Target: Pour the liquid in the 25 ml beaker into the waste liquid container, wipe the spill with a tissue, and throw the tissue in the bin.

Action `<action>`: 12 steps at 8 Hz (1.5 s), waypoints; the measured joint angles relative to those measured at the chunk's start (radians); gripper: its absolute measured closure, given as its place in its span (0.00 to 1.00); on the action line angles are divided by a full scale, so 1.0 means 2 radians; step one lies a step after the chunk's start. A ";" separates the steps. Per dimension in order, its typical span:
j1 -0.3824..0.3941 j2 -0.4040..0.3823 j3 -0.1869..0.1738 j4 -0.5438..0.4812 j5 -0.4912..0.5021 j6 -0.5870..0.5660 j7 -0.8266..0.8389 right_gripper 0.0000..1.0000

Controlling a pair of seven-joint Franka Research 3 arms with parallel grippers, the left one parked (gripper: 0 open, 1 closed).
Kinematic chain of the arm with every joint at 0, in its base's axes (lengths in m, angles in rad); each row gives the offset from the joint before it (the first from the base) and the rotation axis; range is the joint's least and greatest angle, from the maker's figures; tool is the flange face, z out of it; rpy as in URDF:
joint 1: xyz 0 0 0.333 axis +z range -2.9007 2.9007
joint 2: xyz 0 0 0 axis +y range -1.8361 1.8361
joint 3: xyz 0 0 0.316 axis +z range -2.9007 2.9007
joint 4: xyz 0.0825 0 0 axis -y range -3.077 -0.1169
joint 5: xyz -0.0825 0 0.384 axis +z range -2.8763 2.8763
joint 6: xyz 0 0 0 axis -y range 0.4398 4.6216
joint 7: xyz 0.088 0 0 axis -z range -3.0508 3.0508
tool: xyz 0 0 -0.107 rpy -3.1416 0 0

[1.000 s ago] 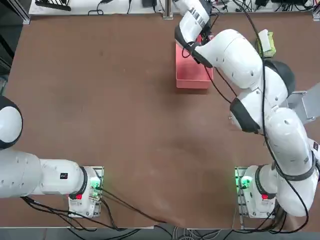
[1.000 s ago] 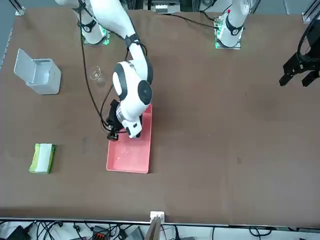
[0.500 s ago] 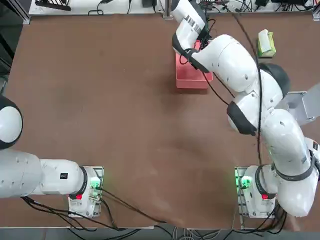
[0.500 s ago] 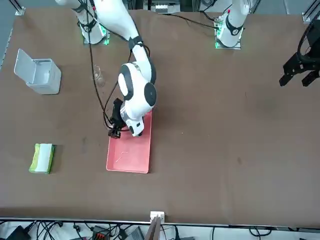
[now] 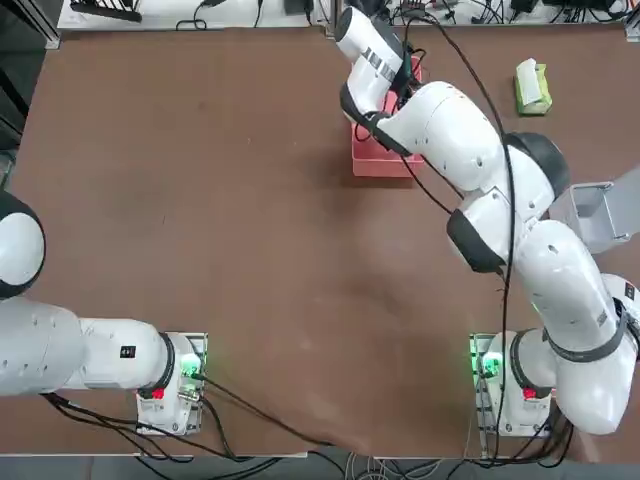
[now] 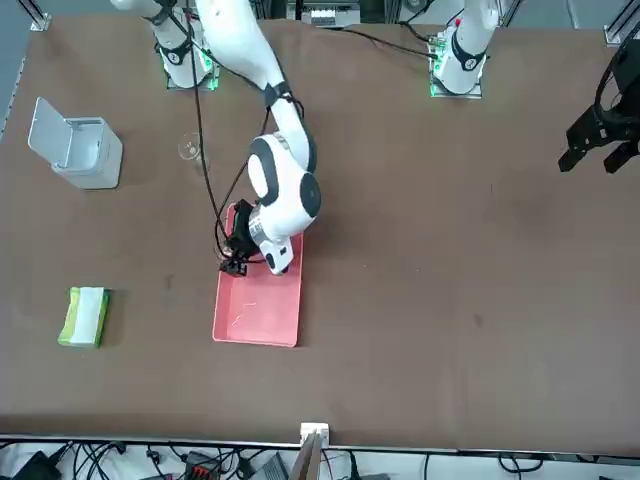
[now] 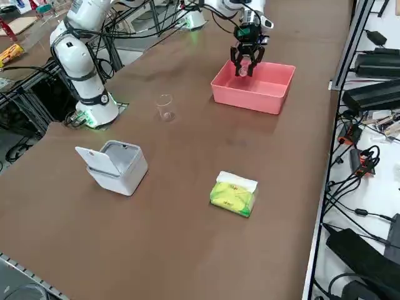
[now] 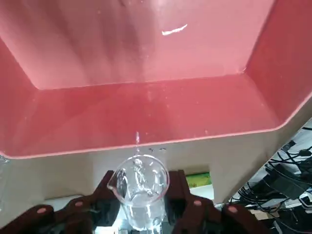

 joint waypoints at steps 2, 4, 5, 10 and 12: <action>0.000 0.000 -0.001 0.000 0.000 0.000 0.000 0.51; -0.002 -0.001 -0.007 0.002 -0.001 0.000 0.000 0.51; -0.006 -0.003 -0.011 0.006 0.000 0.000 0.000 0.51; -0.037 -0.056 -0.017 0.013 0.069 -0.002 -0.003 0.51; -0.060 -0.084 -0.017 0.013 0.136 -0.002 -0.006 0.51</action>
